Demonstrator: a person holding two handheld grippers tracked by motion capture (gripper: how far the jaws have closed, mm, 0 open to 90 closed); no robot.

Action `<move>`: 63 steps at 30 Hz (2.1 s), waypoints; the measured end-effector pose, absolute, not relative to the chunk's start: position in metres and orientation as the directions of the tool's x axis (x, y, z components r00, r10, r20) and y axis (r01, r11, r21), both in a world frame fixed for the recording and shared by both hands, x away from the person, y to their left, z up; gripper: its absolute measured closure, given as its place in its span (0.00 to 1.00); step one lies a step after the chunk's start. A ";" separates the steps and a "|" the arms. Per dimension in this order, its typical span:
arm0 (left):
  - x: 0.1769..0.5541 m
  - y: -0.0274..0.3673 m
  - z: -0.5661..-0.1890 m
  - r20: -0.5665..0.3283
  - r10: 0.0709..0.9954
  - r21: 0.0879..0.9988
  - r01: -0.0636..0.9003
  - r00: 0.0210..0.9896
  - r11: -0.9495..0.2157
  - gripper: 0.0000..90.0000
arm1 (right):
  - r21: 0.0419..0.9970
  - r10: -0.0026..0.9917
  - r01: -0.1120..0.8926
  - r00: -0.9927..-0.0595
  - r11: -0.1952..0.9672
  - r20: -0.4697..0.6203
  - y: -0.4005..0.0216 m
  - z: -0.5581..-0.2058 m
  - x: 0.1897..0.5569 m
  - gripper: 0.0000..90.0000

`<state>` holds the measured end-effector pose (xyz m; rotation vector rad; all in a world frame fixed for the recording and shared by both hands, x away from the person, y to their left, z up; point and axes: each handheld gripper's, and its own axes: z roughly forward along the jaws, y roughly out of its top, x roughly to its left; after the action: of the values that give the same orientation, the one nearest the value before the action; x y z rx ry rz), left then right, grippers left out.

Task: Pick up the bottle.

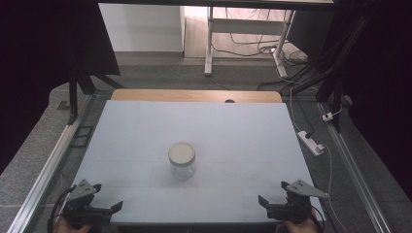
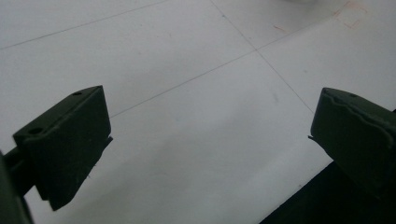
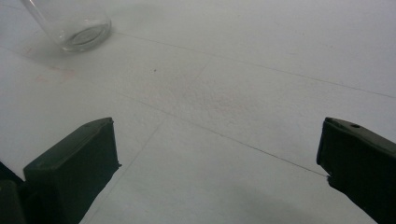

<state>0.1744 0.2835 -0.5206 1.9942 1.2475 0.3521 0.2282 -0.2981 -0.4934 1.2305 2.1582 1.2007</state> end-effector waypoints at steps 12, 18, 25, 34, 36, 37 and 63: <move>0.176 0.284 -0.521 -0.168 0.851 0.714 0.656 0.497 -0.243 0.00 | 0.815 0.820 0.517 -0.564 0.260 0.096 -0.298 -0.494 0.229 0.00; 0.176 0.282 -0.521 -0.155 0.850 0.712 0.653 0.504 -0.258 0.00 | 0.813 0.818 0.517 -0.569 0.269 0.091 -0.297 -0.494 0.230 0.00; 0.176 0.281 -0.521 -0.159 0.839 0.709 0.651 0.520 -0.270 0.00 | 0.811 0.816 0.517 -0.572 0.275 0.088 -0.297 -0.494 0.230 0.00; 0.177 0.277 -0.516 -0.161 0.823 0.737 0.621 0.545 -0.267 0.00 | 0.813 0.816 0.517 -0.570 0.267 0.095 -0.297 -0.494 0.230 0.00; 0.177 0.275 -0.514 -0.159 0.820 0.744 0.613 0.551 -0.267 0.00 | 0.813 0.816 0.516 -0.572 0.271 0.091 -0.297 -0.494 0.230 0.00; 0.177 0.275 -0.513 -0.156 0.818 0.747 0.609 0.553 -0.269 0.00 | 0.812 0.815 0.516 -0.572 0.273 0.089 -0.297 -0.494 0.230 0.00; 0.211 0.243 -0.511 -0.121 0.739 0.799 0.506 0.663 -0.324 0.00 | 0.803 0.808 0.515 -0.585 0.301 0.072 -0.294 -0.495 0.231 0.00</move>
<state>0.2107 0.2431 -0.5112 1.9992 0.9670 0.3347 0.2311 -0.2936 -0.4946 1.1891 2.2294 1.1778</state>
